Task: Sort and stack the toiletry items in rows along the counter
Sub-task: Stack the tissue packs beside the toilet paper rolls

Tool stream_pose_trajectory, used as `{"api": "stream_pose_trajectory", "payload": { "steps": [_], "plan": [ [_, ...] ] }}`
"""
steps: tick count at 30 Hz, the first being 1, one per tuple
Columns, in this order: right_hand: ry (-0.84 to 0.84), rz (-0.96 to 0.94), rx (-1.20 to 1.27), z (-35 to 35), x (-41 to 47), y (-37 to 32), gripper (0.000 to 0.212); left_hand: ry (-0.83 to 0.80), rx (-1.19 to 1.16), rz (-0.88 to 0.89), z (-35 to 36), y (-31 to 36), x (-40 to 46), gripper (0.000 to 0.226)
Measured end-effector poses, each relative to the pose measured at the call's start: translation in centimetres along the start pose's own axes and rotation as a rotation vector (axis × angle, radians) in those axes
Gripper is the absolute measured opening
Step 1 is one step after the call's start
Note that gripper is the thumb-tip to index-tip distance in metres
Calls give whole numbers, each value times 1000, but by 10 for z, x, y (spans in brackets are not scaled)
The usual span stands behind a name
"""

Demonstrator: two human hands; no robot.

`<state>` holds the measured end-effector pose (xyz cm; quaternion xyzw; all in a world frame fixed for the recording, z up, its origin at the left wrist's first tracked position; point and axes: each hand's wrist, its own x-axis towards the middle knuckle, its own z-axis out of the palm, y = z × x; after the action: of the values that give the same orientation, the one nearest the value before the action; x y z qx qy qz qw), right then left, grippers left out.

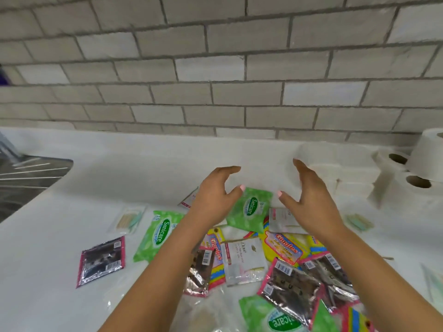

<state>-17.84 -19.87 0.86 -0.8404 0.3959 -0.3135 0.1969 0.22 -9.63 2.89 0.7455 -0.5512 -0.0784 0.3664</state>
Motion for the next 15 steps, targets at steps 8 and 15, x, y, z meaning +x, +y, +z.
{"api": "stream_pose_trajectory", "payload": {
  "steps": [8, 15],
  "plan": [
    [-119, -91, 99, 58, -23, -70, 78, 35, 45, -139, -54, -54, -60, 44],
    [-225, -145, 126, 97, -48, -111, 76, 28, 38, -262, -80, -94, -102, 39]
  ]
}}
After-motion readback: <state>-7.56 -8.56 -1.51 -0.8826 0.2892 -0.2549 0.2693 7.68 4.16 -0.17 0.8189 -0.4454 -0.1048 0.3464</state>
